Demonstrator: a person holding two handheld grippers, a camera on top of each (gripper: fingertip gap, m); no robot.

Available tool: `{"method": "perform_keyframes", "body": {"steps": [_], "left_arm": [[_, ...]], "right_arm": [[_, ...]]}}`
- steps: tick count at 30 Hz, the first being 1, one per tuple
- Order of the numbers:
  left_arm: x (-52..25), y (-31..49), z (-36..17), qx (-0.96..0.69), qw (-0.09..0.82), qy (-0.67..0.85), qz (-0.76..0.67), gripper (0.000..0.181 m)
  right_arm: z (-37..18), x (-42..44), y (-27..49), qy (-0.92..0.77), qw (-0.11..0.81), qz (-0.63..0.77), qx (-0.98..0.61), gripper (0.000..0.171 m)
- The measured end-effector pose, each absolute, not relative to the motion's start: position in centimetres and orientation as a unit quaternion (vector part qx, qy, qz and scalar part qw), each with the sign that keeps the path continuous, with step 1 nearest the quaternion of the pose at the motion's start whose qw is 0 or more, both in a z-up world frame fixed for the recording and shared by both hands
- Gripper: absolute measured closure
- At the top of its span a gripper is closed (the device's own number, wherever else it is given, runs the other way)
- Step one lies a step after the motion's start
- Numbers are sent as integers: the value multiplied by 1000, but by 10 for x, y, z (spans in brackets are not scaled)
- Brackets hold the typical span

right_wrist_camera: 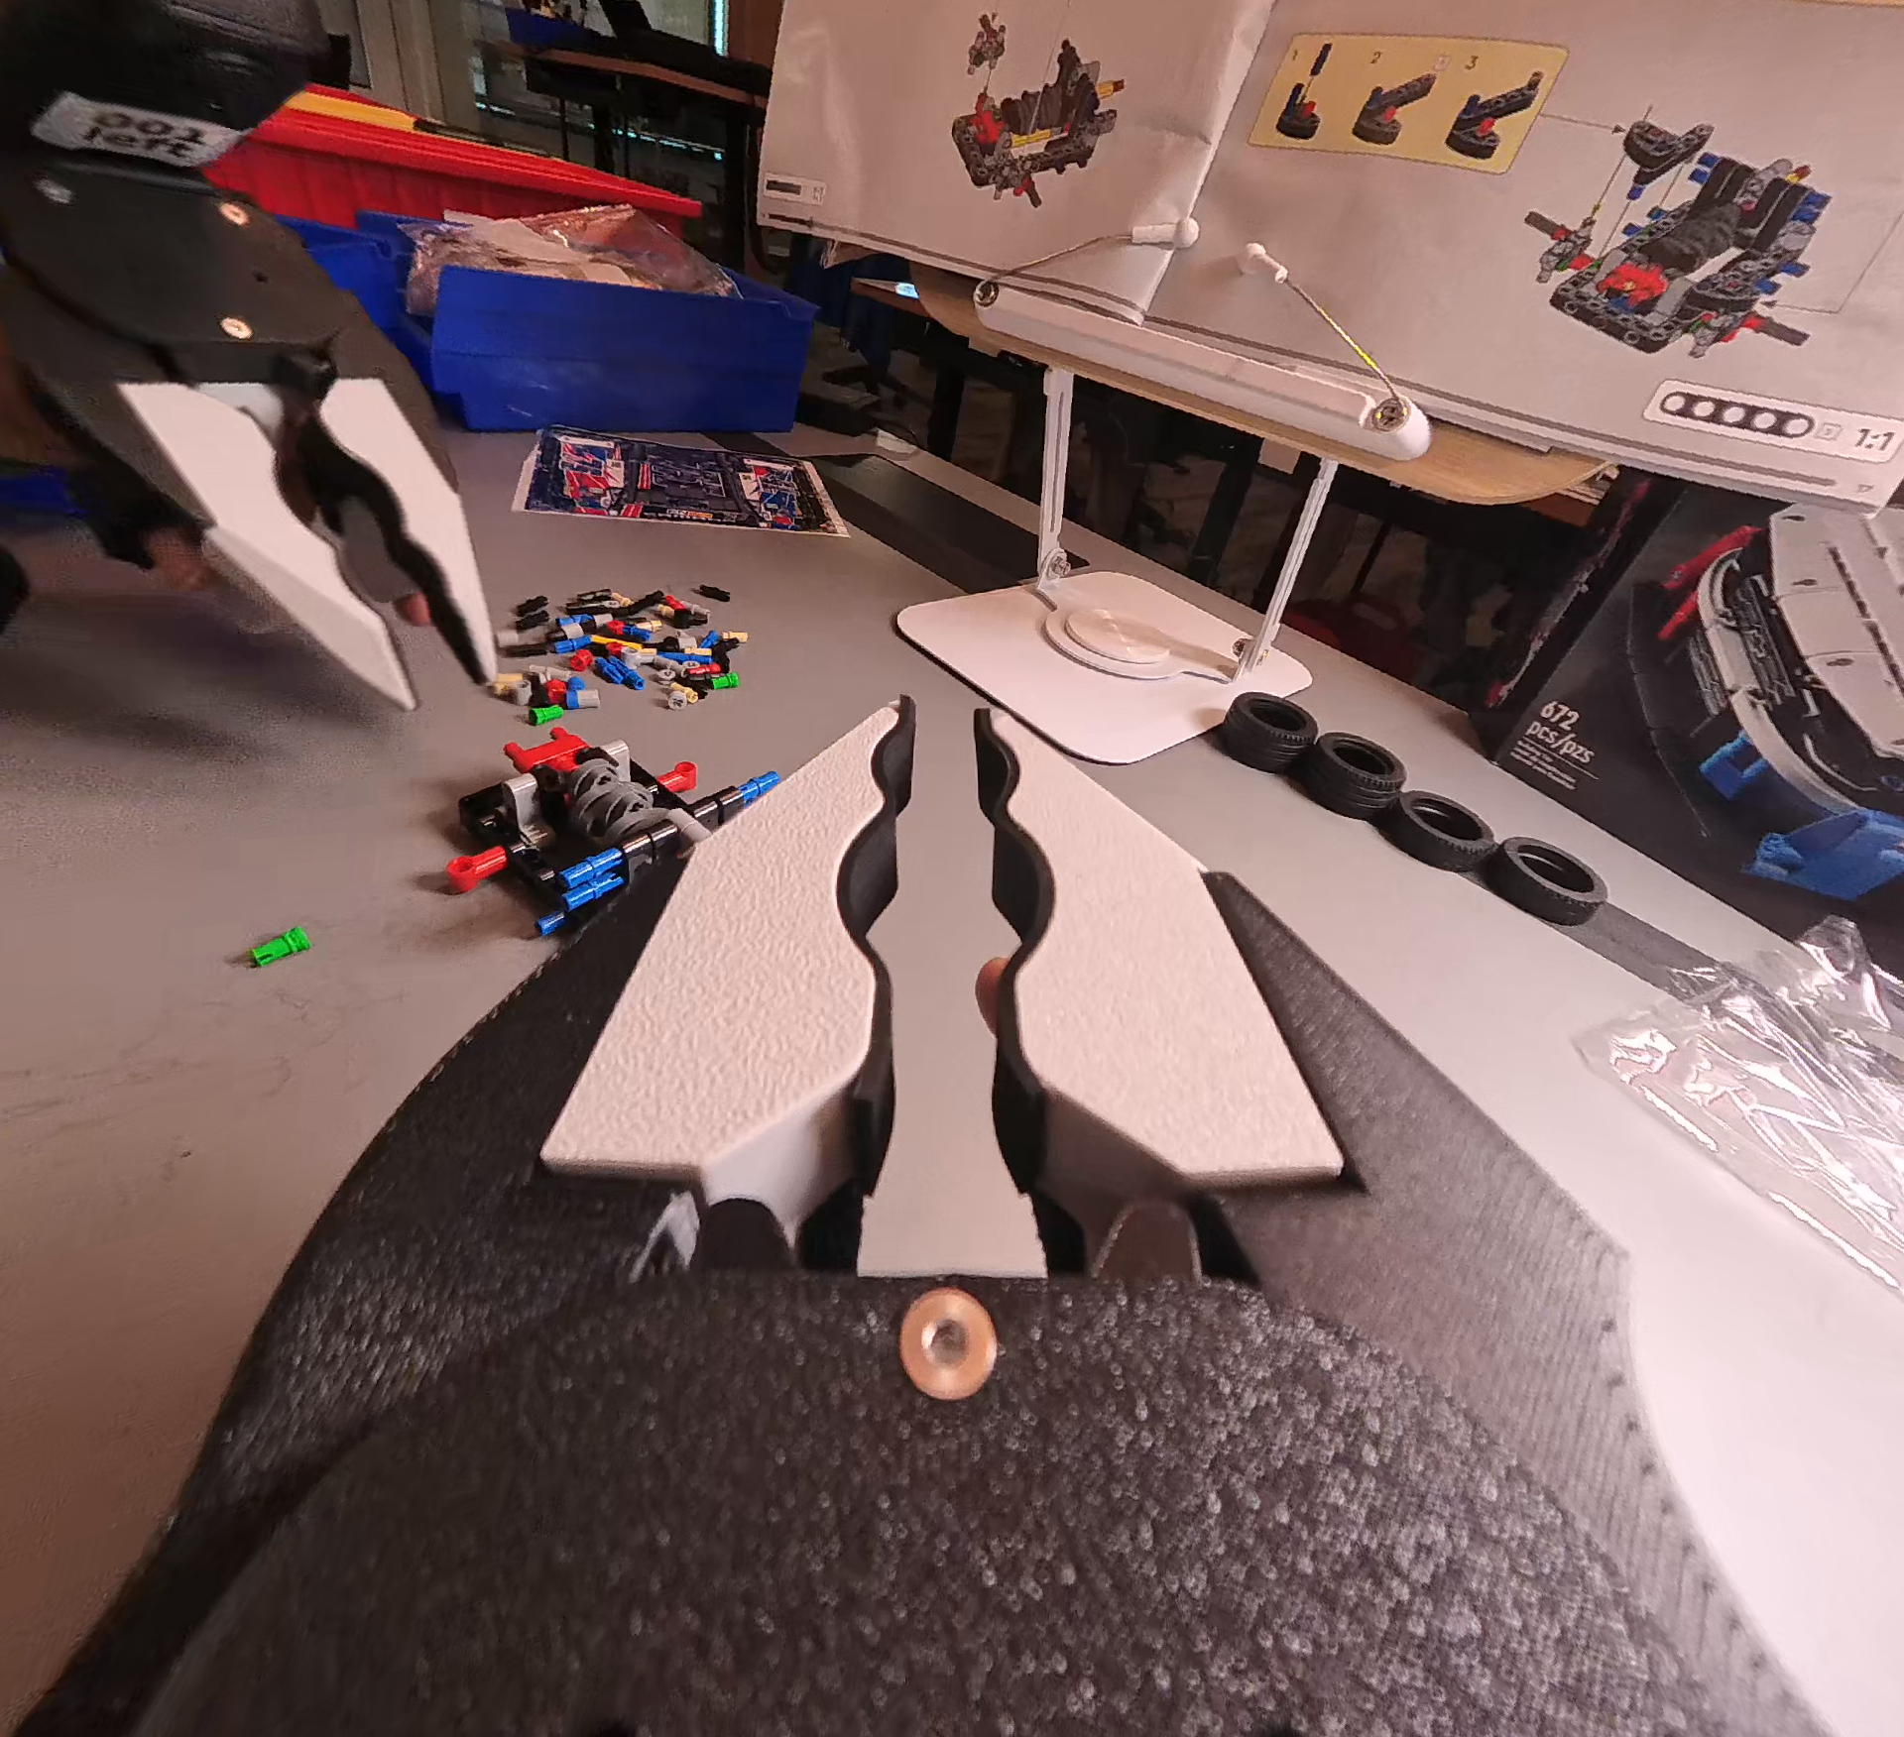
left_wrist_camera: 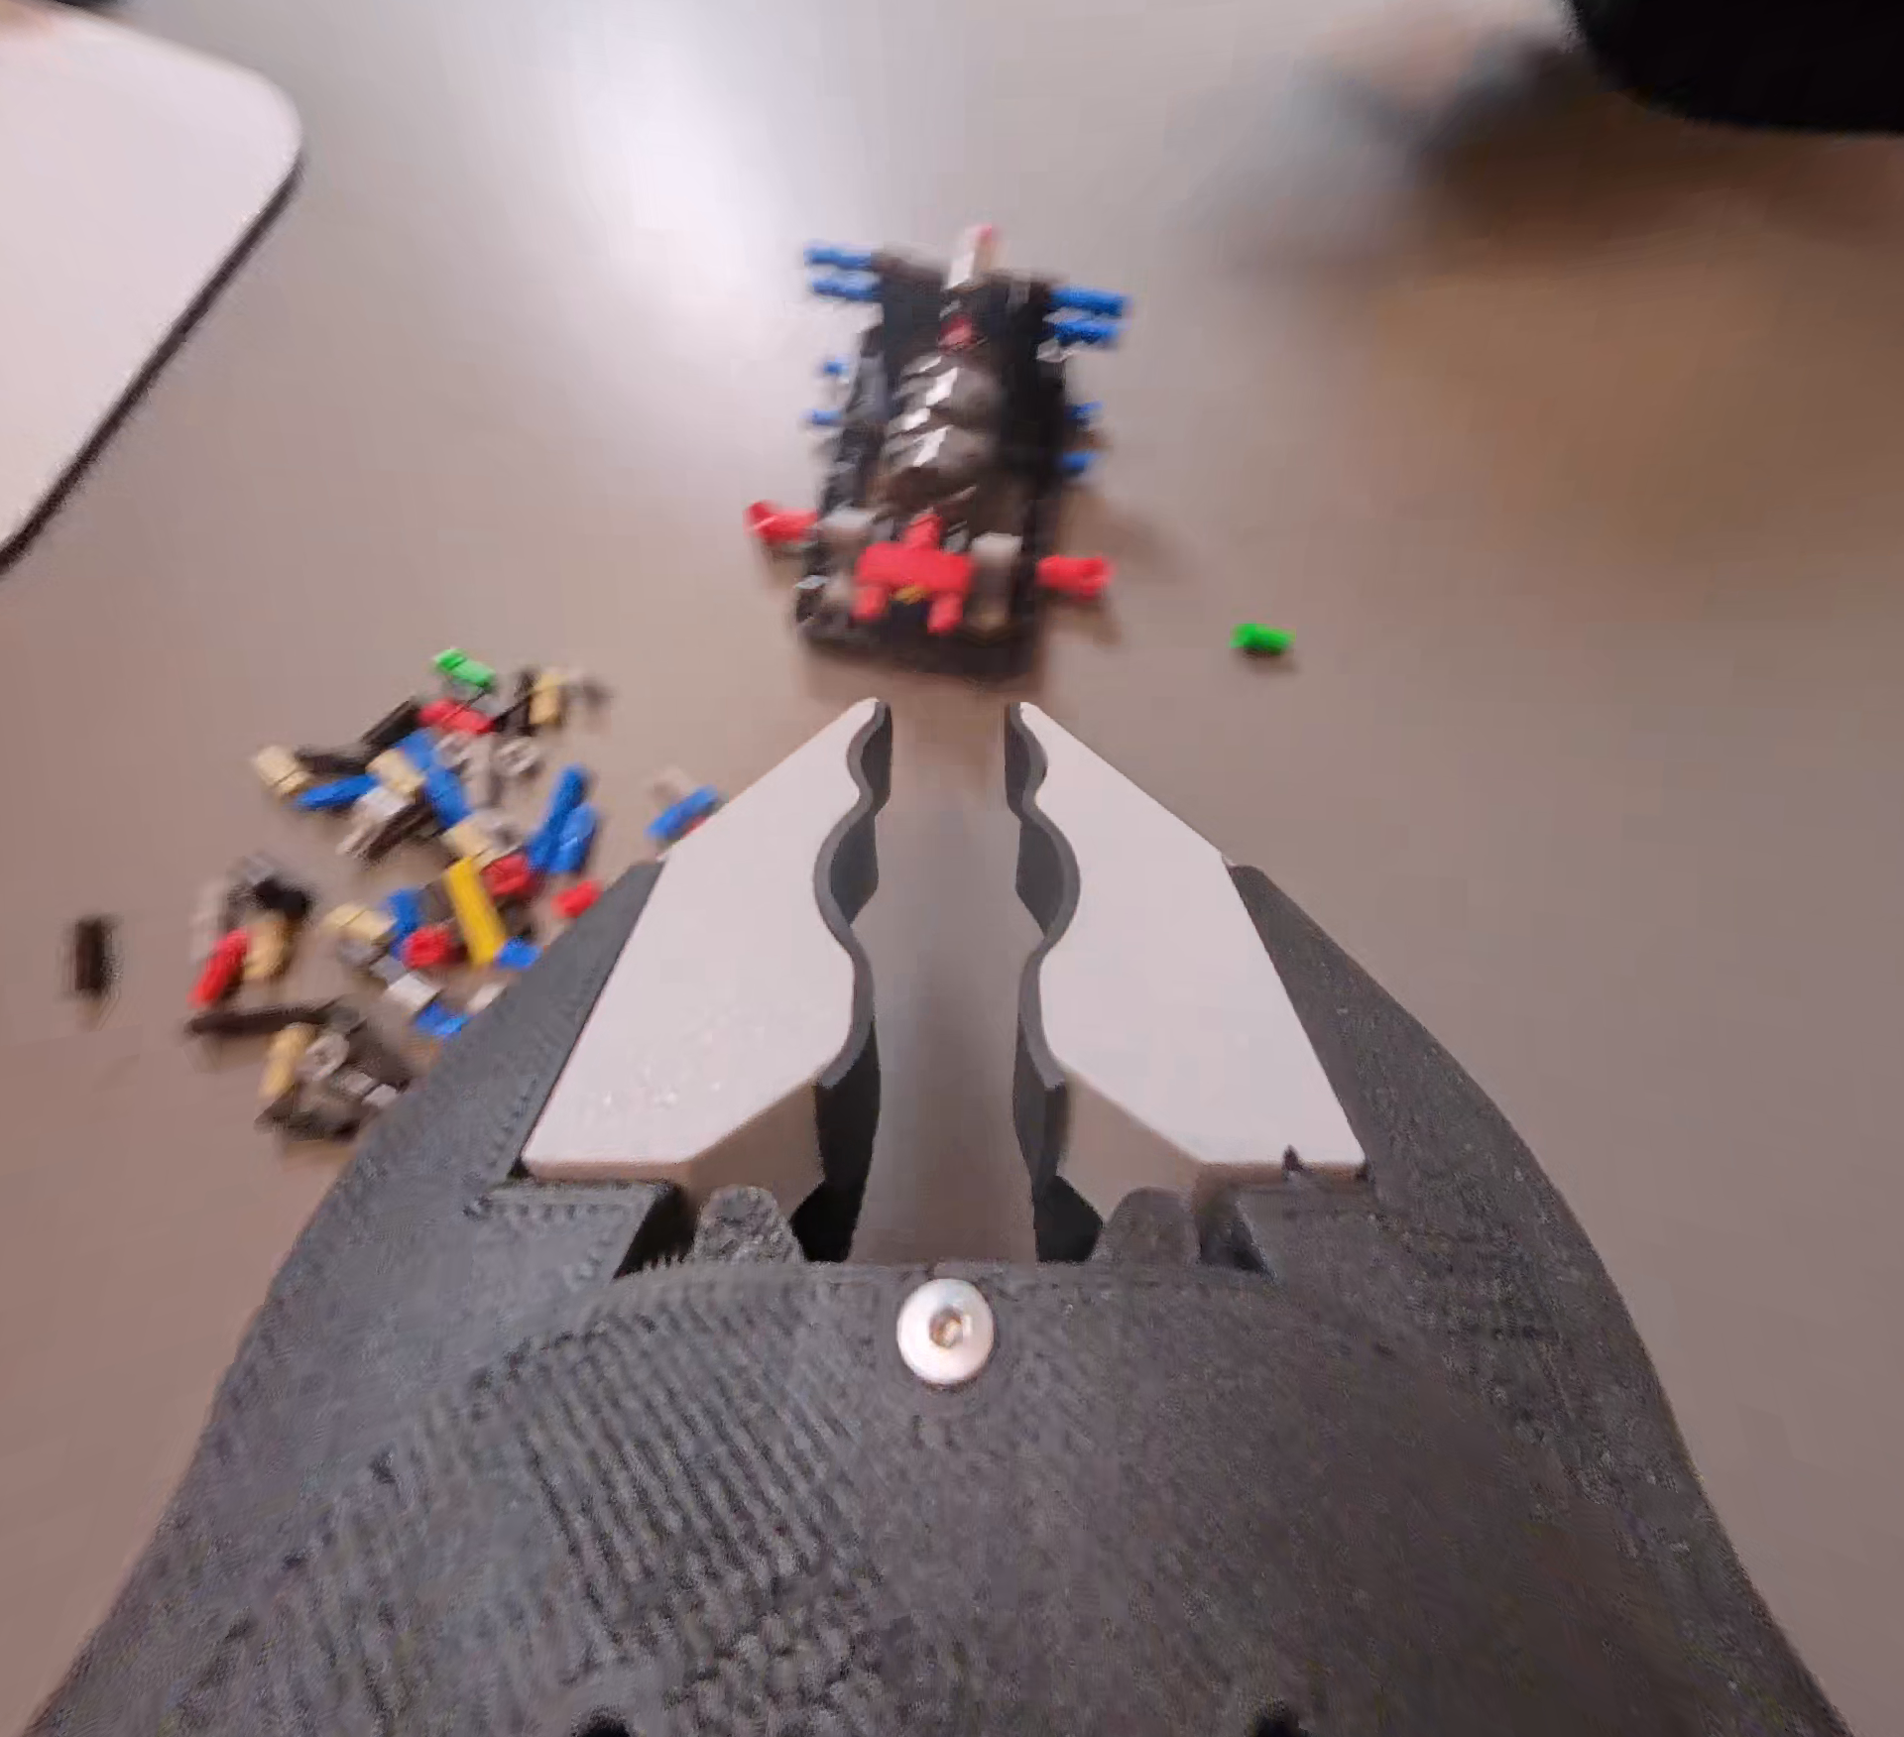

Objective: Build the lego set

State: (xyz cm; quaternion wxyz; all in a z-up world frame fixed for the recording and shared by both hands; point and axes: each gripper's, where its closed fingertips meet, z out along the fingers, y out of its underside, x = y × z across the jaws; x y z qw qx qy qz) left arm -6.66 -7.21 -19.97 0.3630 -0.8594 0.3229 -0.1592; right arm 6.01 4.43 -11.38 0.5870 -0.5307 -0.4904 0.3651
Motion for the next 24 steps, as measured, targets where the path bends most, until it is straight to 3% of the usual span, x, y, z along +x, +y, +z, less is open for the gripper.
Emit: {"method": "perform_keyframes", "body": {"steps": [7, 24], "left_arm": [[-102, -55, -224, -879, 339, 327, -73, 166], [-96, -48, -230, -865, 325, 381, -45, 179]], "right_arm": [[-115, 60, 44, -492, 587, 361, -532, 161], [-119, 59, 46, -497, 583, 356, -534, 161]]}}
